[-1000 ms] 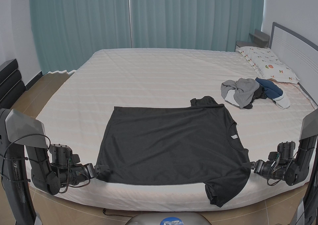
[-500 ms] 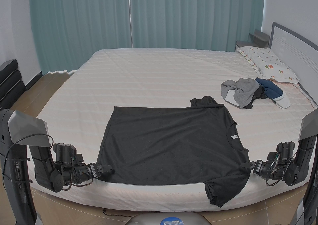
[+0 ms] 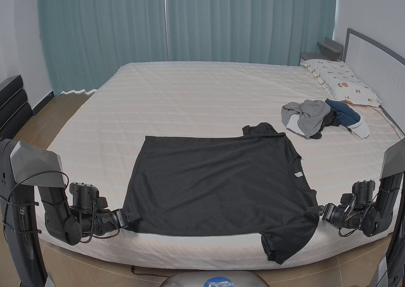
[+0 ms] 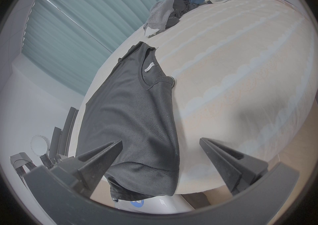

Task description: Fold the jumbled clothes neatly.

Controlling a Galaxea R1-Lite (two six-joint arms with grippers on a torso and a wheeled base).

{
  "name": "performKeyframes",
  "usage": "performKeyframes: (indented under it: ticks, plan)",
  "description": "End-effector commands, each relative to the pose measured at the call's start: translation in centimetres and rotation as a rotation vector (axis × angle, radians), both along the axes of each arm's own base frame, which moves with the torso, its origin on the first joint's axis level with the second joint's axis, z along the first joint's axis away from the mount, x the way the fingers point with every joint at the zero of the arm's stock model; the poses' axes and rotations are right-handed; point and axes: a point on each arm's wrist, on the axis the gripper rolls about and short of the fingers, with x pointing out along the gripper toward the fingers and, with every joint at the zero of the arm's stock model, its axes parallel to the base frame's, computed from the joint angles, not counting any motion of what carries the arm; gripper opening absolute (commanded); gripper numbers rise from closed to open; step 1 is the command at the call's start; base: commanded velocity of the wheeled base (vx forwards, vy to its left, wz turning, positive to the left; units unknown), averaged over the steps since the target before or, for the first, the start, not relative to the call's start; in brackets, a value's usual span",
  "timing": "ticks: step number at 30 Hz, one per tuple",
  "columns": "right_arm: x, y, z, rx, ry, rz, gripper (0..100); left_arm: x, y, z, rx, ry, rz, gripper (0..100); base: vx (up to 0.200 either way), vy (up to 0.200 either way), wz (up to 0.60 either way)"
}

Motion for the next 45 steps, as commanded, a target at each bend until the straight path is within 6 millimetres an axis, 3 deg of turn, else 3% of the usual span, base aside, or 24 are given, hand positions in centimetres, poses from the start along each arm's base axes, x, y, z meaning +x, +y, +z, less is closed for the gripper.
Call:
performKeyframes:
  ticks: [1, 14, 19, 28, 29, 37, 45]
  plan:
    - [0.0, -0.1, 0.0, 0.0, 0.001, -0.003, 100, -0.6, 0.5, 0.1, 0.003, 0.01, 0.017, 0, 0.0, 0.0, 0.0]
    - [-0.1, 0.3, 1.0, -0.002, -0.039, 0.012, 100, -1.5, 1.1, 0.5, -0.004, 0.025, 0.046, 0, 0.0, 0.0, 0.0]
    - [0.4, 1.3, -0.2, -0.001, -0.006, 0.047, 100, -1.5, 1.7, 0.3, -0.01, 0.032, 0.063, 0, 0.0, 0.0, 0.0]
    - [2.1, 1.2, -1.2, -0.015, -0.017, 0.028, 100, -1.2, 1.7, 0.4, -0.029, 0.03, 0.081, 0, 0.0, 0.0, 0.0]
    - [2.1, 1.2, -1.2, -0.016, -0.017, 0.027, 0, -1.2, 1.7, 0.5, -0.032, 0.03, 0.084, 0, 0.0, 0.0, 0.0]
    - [4.0, 1.7, -1.8, -0.077, -0.046, -0.014, 0, -1.1, 1.7, 0.6, -0.043, 0.032, 0.093, 0, 0.0, 0.0, 0.0]
    - [6.1, 2.1, 0.0, -0.089, -0.158, -0.018, 0, -1.1, 1.7, 0.6, -0.044, 0.031, 0.096, 0, 0.0, 0.0, 0.0]
